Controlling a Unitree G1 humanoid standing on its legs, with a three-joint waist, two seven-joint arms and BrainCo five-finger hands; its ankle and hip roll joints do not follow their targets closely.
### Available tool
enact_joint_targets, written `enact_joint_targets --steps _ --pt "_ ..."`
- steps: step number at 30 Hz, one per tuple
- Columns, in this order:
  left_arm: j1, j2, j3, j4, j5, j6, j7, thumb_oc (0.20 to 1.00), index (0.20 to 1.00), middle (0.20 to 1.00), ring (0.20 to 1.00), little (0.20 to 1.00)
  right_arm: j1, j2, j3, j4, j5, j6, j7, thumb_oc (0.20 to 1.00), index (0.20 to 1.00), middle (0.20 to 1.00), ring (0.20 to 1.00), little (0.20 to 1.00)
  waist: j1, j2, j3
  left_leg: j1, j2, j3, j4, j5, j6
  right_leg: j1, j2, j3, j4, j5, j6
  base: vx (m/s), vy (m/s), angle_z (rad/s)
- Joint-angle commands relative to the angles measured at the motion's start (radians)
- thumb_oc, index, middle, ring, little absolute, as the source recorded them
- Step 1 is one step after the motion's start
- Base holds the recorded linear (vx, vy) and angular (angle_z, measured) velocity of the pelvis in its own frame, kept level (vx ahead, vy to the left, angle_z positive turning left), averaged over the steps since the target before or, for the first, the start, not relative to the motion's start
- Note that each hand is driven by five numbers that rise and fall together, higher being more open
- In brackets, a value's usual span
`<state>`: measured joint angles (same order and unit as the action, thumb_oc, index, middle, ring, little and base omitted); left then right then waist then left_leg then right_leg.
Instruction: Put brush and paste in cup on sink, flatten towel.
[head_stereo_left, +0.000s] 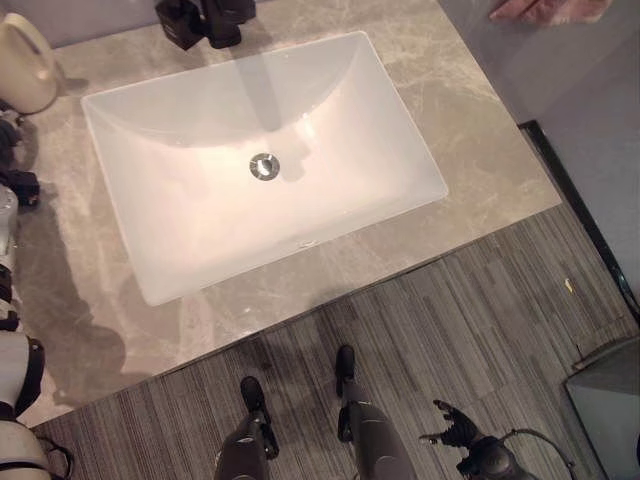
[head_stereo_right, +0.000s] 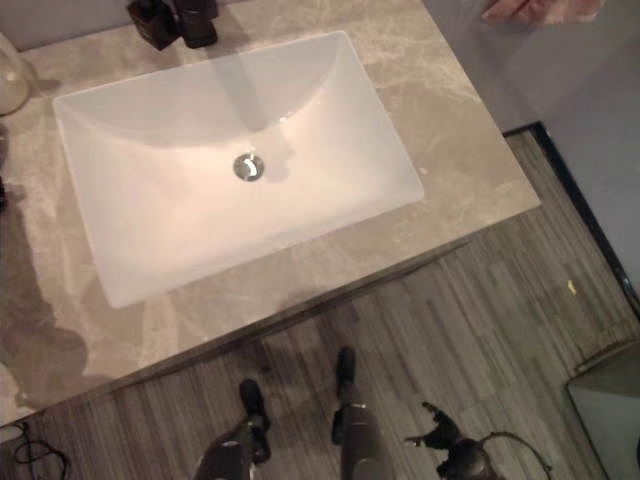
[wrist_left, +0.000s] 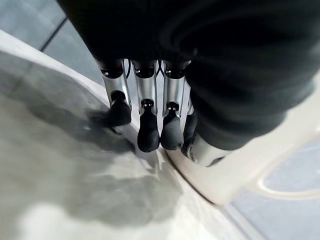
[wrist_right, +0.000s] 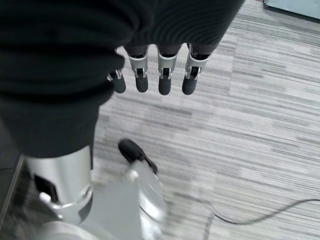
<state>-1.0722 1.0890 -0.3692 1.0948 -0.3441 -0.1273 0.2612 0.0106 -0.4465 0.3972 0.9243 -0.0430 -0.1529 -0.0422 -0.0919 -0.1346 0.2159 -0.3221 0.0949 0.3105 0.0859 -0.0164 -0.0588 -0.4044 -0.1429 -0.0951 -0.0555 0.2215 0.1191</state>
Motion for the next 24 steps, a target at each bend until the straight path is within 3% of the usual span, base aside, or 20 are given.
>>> enact_joint_targets --steps 1,15,19,24 --pt "-0.102 0.035 -0.021 0.049 0.02 -0.017 0.016 0.2 0.2 0.2 0.2 0.2 0.013 -0.047 -0.006 0.022 0.028 -0.014 -0.006 1.0 1.0 1.0 1.0 1.0 -0.017 0.029 -0.022 -0.066 -0.022 -0.11 0.073 -0.025 0.021 0.139 -0.105 0.034 -0.028 0.173 0.143 0.0 0.0 0.0" --pt "-0.215 0.086 -0.112 0.114 0.127 0.004 0.06 0.2 0.2 0.2 0.2 0.2 0.039 -0.056 0.008 -0.075 0.047 -0.043 0.011 1.0 1.0 1.0 1.0 1.0 -0.025 0.011 -0.026 -0.14 -0.02 -0.128 0.084 -0.028 0.023 0.102 -0.1 0.011 -0.032 0.204 0.143 0.0 0.001 0.02" --pt "-0.219 0.124 -0.208 0.086 0.331 0.012 0.084 0.2 0.2 0.2 0.2 0.2 0.041 -0.077 0.01 -0.137 0.045 -0.069 0.013 1.0 1.0 1.0 1.0 1.0 -0.027 0.012 -0.026 -0.157 -0.022 -0.131 0.088 -0.029 0.024 0.093 -0.102 0.007 -0.032 0.218 0.143 0.0 0.013 0.04" --pt "-0.217 0.139 -0.247 0.1 0.442 0.038 0.116 0.2 0.2 0.2 0.2 0.2 0.047 -0.105 0.012 -0.203 0.038 -0.09 0.013 1.0 1.0 1.0 1.0 1.0 -0.026 0.01 -0.028 -0.17 -0.02 -0.132 0.098 -0.035 0.026 0.089 -0.101 0.007 -0.032 0.23 0.143 0.0 0.021 -0.06"
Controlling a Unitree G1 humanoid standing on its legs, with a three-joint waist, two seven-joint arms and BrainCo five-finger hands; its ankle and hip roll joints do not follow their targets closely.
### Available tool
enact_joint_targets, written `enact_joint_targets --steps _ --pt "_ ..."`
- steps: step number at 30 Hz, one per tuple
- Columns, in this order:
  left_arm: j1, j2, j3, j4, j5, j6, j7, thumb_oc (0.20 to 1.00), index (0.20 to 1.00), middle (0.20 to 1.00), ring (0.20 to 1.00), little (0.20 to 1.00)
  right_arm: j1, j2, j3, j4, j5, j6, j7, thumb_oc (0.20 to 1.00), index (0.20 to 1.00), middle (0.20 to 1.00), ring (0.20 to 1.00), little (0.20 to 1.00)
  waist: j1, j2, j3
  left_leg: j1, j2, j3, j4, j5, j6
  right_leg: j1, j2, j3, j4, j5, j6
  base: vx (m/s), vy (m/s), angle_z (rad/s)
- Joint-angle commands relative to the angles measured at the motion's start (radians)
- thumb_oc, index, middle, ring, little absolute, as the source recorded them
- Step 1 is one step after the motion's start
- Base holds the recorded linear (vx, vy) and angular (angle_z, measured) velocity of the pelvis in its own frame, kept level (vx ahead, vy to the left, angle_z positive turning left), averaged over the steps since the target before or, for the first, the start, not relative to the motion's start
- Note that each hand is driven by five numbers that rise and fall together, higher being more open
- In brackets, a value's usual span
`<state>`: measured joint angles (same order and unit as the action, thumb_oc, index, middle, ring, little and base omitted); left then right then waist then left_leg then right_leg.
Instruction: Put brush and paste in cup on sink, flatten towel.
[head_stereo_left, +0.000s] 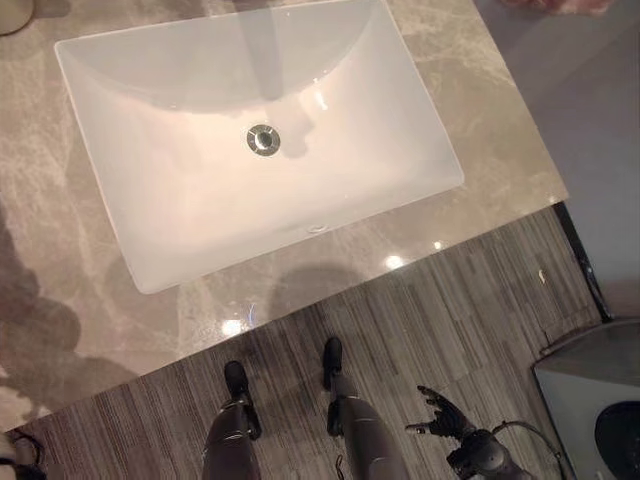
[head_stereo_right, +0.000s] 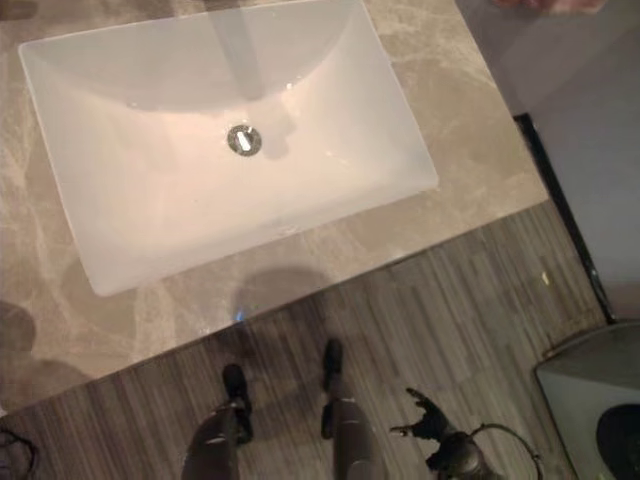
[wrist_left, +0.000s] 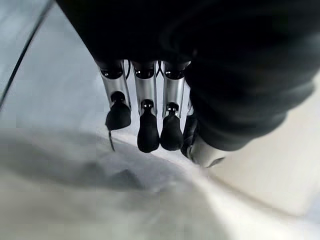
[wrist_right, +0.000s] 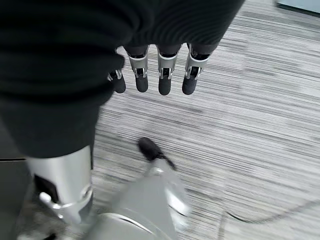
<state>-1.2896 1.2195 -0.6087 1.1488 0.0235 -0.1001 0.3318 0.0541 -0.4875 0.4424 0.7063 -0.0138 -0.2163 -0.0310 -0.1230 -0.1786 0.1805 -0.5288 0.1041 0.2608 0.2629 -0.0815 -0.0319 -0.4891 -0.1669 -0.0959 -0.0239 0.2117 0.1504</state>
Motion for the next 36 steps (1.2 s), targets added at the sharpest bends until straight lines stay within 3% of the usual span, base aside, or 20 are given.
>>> enact_joint_targets --steps 1,13,29,36 --pt "-0.001 0.011 -0.014 0.047 0.09 0.011 0.053 0.2 0.2 0.2 0.2 0.2 0.005 -0.067 -0.033 0.004 0.006 -0.028 0.002 1.0 1.0 1.0 1.0 1.0 0.004 0.055 0.007 0.036 -0.029 -0.083 -0.078 0.028 -0.001 0.174 -0.078 0.008 -0.063 0.241 0.111 0.0 0.02 -0.1" --pt "-0.028 -0.001 -0.06 0.051 0.155 0.013 0.081 0.2 0.2 0.2 0.2 0.2 0.025 -0.087 -0.029 -0.021 -0.01 -0.041 -0.001 1.0 1.0 1.0 1.0 1.0 -0.011 0.06 -0.006 0.009 -0.031 -0.086 -0.077 0.026 0.001 0.157 -0.08 0.001 -0.063 0.261 0.111 0.0 0.014 -0.03" --pt "-0.048 -0.083 -0.085 0.025 0.164 -0.01 0.112 0.2 0.2 0.2 0.2 0.2 0.027 -0.09 -0.01 -0.027 -0.016 -0.051 -0.007 1.0 1.0 1.0 1.0 1.0 -0.031 0.064 -0.023 0.001 -0.036 -0.081 -0.09 0.03 0.001 0.141 -0.081 0.003 -0.063 0.268 0.111 0.0 0.003 -0.01" --pt "-0.039 -0.136 -0.02 0.015 0.045 -0.047 0.12 0.2 0.2 0.2 0.2 0.2 0.035 -0.089 -0.005 -0.031 -0.015 -0.048 -0.01 1.0 1.0 1.0 1.0 1.0 -0.042 0.062 -0.027 -0.008 -0.037 -0.08 -0.1 0.04 -0.004 0.126 -0.08 0.008 -0.063 0.271 0.111 0.0 0.0 0.0"
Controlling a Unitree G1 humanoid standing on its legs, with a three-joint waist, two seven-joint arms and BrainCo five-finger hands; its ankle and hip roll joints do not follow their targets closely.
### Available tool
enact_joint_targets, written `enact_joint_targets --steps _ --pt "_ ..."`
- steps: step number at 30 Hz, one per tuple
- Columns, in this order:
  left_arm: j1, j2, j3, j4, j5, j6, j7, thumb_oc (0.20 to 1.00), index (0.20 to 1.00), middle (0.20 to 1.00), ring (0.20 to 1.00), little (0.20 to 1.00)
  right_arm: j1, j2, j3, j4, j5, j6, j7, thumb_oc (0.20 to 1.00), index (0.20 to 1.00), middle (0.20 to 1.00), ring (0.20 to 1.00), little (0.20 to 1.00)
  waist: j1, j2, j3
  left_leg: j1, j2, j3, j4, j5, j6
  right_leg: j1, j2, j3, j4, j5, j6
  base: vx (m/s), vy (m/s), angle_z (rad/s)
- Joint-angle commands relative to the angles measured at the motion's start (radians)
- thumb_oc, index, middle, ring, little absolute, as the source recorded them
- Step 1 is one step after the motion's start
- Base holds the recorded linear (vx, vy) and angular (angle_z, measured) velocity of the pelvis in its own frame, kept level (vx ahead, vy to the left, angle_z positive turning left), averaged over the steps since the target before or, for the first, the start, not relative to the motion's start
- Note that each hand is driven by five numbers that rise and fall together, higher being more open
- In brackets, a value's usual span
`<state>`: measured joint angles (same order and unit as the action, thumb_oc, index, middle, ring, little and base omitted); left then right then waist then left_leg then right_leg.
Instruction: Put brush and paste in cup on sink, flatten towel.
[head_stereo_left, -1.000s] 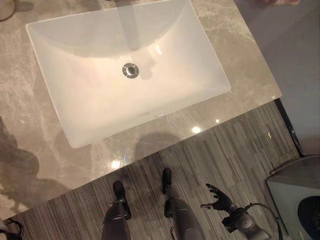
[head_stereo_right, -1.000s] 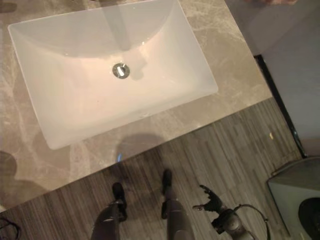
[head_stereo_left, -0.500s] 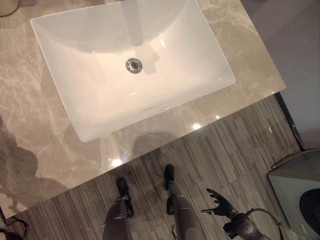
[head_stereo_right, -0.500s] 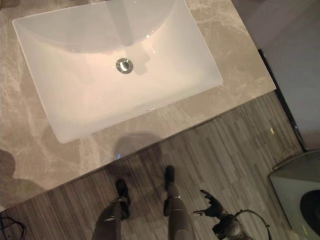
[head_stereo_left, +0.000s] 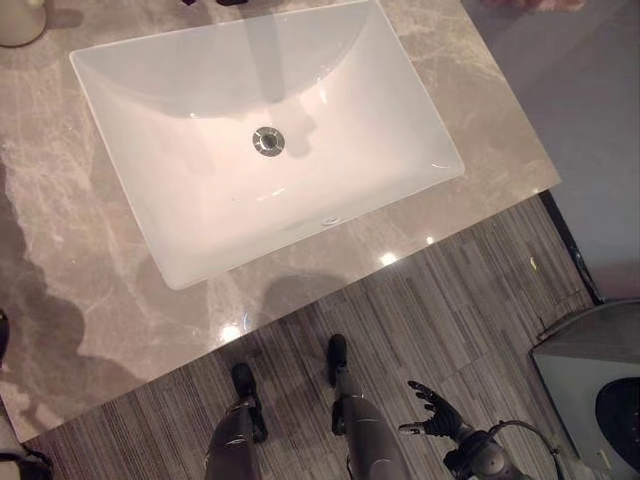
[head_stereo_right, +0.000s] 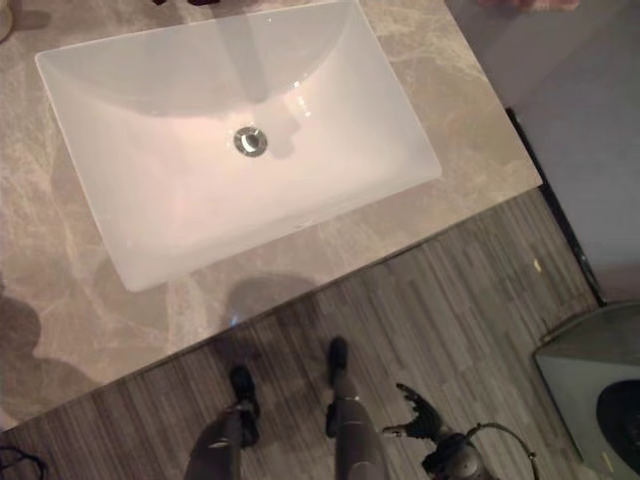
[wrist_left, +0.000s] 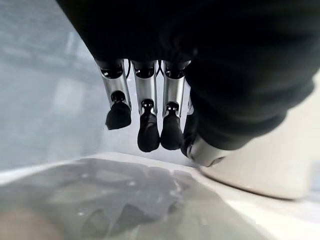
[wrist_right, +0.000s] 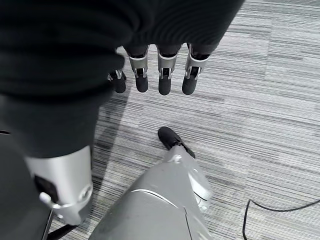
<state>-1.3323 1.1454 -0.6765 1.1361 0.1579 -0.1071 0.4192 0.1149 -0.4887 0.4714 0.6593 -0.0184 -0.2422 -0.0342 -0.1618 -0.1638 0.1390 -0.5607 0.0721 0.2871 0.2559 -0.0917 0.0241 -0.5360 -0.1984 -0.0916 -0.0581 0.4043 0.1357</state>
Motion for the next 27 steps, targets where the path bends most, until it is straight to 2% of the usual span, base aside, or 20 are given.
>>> enact_joint_targets --steps 1,8,16,18,27 --pt "0.008 -0.065 0.053 0.025 -0.097 -0.042 0.031 0.2 0.2 0.2 0.2 0.2 -0.025 -0.089 -0.034 0.016 -0.011 -0.021 -0.007 1.0 1.0 1.0 1.0 1.0 -0.004 0.048 0.013 0.024 -0.005 -0.106 -0.094 0.051 -0.06 0.172 -0.049 0.003 -0.029 0.077 0.126 0.0 0.0 0.0" --pt "-0.008 -0.094 0.053 0.017 -0.117 -0.054 0.034 0.2 0.2 0.2 0.2 0.2 -0.019 -0.085 -0.035 0.023 -0.006 -0.019 -0.009 1.0 1.0 1.0 1.0 1.0 -0.013 0.052 0.006 0.022 -0.007 -0.102 -0.094 0.05 -0.06 0.167 -0.049 0.007 -0.029 0.074 0.126 0.0 -0.002 0.01" --pt "-0.017 -0.128 0.106 0.018 -0.24 -0.083 0.021 0.2 0.2 0.2 0.2 0.2 -0.012 -0.077 -0.039 0.047 -0.002 -0.012 -0.012 1.0 1.0 1.0 1.0 1.0 -0.021 0.054 -0.003 0.022 -0.011 -0.102 -0.104 0.052 -0.06 0.159 -0.048 0.007 -0.029 0.076 0.126 0.0 0.0 0.0" --pt "-0.02 -0.151 0.137 0.011 -0.307 -0.095 0.014 0.2 0.2 0.2 0.2 0.2 -0.01 -0.071 -0.039 0.046 0.004 -0.009 -0.01 1.0 1.0 1.0 1.0 1.0 -0.024 0.055 -0.008 0.02 -0.012 -0.101 -0.104 0.052 -0.06 0.158 -0.048 0.009 -0.029 0.077 0.126 0.02 -0.007 -0.04" --pt "-0.041 -0.159 0.122 0.02 -0.309 -0.096 0.01 0.2 0.2 0.2 0.2 0.2 -0.013 -0.067 -0.04 0.058 0.009 -0.01 -0.012 1.0 1.0 1.0 1.0 1.0 -0.033 0.053 -0.016 0.021 -0.012 -0.095 -0.111 0.052 -0.059 0.153 -0.044 0.019 -0.029 0.088 0.126 0.01 -0.003 -0.04"
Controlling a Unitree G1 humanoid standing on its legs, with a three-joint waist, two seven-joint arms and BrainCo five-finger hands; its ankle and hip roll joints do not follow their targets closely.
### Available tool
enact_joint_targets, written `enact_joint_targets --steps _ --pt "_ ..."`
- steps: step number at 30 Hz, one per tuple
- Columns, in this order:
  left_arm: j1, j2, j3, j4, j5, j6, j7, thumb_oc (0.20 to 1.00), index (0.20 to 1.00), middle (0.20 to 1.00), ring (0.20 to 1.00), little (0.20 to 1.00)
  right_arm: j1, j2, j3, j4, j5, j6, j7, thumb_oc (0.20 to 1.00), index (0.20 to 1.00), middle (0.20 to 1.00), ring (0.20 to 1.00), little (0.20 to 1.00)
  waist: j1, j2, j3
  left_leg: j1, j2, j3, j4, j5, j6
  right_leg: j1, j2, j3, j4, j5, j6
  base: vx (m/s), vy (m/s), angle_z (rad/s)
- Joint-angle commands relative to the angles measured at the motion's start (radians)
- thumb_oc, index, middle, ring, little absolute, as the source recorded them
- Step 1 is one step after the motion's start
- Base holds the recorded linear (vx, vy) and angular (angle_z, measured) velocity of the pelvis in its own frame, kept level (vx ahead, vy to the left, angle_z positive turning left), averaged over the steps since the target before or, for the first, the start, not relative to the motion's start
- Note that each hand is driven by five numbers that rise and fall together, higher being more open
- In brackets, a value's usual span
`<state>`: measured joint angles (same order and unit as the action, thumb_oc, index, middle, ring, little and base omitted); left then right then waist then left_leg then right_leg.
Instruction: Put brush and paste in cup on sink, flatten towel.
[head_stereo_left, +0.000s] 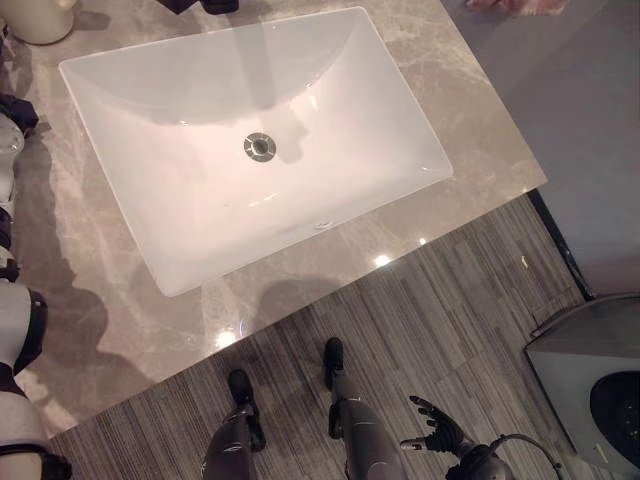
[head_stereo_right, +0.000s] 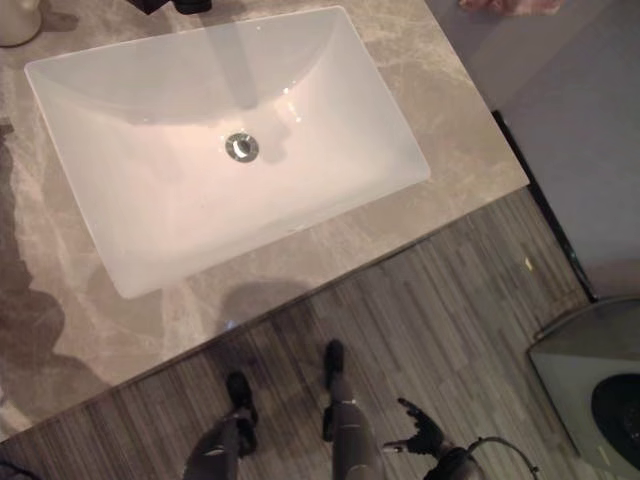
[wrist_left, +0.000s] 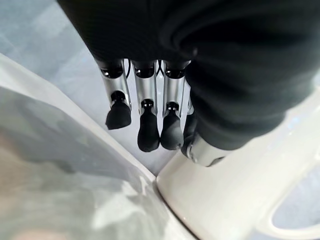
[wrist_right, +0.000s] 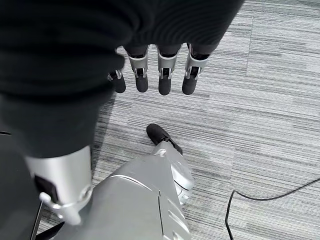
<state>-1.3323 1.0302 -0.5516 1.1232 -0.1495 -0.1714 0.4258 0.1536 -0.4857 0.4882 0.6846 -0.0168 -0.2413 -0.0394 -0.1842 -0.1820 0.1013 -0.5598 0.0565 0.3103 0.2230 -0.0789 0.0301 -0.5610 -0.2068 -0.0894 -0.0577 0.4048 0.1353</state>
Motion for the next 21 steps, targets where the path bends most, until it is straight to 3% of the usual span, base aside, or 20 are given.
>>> enact_joint_targets --steps 1,21 --pt "-0.043 -0.049 0.0 0.032 -0.01 -0.034 0.003 0.2 0.2 0.2 0.2 0.2 -0.05 -0.068 -0.056 0.027 0.009 -0.011 -0.005 1.0 1.0 1.0 1.0 1.0 -0.013 0.07 0.022 0.02 0.005 -0.12 -0.081 0.042 -0.068 0.176 -0.033 0.021 -0.03 0.088 0.126 0.0 0.0 0.0" --pt "-0.05 -0.103 0.027 0.037 -0.079 -0.046 0.005 0.2 0.2 0.2 0.2 0.2 -0.022 -0.061 -0.063 0.027 0.017 -0.01 -0.008 1.0 1.0 1.0 1.0 1.0 -0.033 0.078 0.007 0.01 0.012 -0.101 -0.029 0.012 -0.062 0.166 -0.032 0.053 -0.03 0.077 0.126 0.0 0.0 -0.01"
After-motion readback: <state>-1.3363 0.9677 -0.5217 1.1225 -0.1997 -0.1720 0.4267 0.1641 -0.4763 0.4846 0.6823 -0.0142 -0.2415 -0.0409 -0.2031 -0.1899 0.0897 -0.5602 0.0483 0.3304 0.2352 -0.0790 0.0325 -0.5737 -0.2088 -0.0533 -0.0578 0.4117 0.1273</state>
